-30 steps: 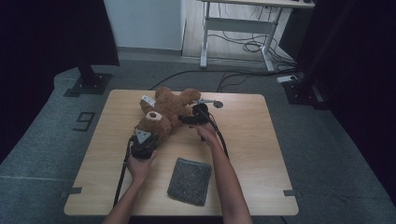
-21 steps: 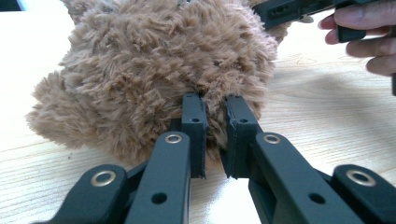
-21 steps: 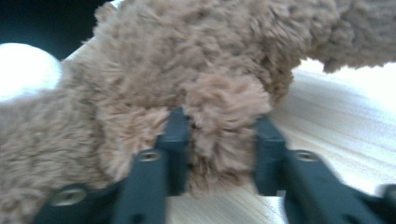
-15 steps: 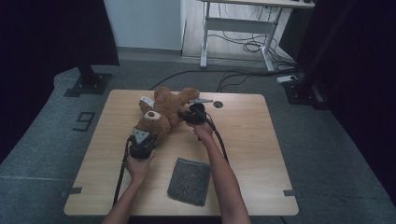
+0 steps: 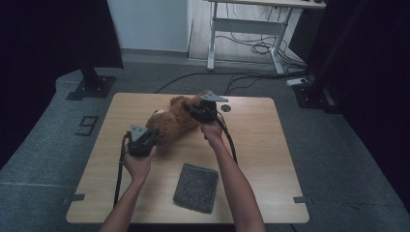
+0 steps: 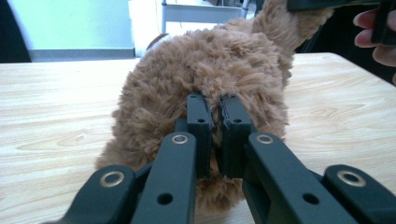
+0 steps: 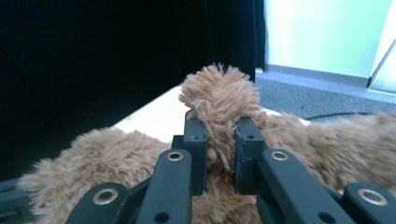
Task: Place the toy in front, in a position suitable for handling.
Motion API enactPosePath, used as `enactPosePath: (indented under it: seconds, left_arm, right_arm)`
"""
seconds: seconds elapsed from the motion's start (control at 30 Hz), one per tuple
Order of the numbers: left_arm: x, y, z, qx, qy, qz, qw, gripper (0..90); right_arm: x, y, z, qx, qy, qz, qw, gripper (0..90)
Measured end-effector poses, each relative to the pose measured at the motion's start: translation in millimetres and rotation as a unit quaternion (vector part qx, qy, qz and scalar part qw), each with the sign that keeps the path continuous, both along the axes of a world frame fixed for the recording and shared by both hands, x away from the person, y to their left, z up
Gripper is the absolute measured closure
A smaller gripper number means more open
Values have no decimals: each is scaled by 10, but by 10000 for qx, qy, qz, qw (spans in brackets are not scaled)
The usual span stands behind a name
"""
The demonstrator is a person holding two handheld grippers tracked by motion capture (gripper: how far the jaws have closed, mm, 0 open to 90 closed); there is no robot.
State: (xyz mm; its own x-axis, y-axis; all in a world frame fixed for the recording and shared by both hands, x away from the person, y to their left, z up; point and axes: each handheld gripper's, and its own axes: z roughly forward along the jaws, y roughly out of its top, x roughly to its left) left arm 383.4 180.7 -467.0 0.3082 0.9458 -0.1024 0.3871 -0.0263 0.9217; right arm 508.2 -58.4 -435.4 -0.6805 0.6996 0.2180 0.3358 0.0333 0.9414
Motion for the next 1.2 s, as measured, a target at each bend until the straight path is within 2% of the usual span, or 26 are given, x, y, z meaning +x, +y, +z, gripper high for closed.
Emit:
enactPosePath:
  seconds: [0.2, 0.23, 0.33, 0.67, 1.2]
  left_arm:
    - [-8, -54, 74, -87, -89, -89, 9999, 848]
    - [-9, -64, 90, -92, -109, -109, 9998, 848]
    - [-12, -95, 148, -100, -171, -147, 9997, 849]
    - [-32, -200, 211, -62, -202, -278, 9994, 851]
    - [-71, -346, 326, -34, -269, -511, 9983, 852]
  right_arm:
    - [-135, -96, 222, 233, -219, 21, 9995, 797]
    - [-135, -96, 222, 233, -219, 21, 9995, 797]
    - [-234, -172, 349, 268, -358, 11, 9990, 798]
    - [-422, -355, 429, 268, -456, 5, 9986, 798]
    - [-673, -565, 635, 473, -670, 27, 9966, 798]
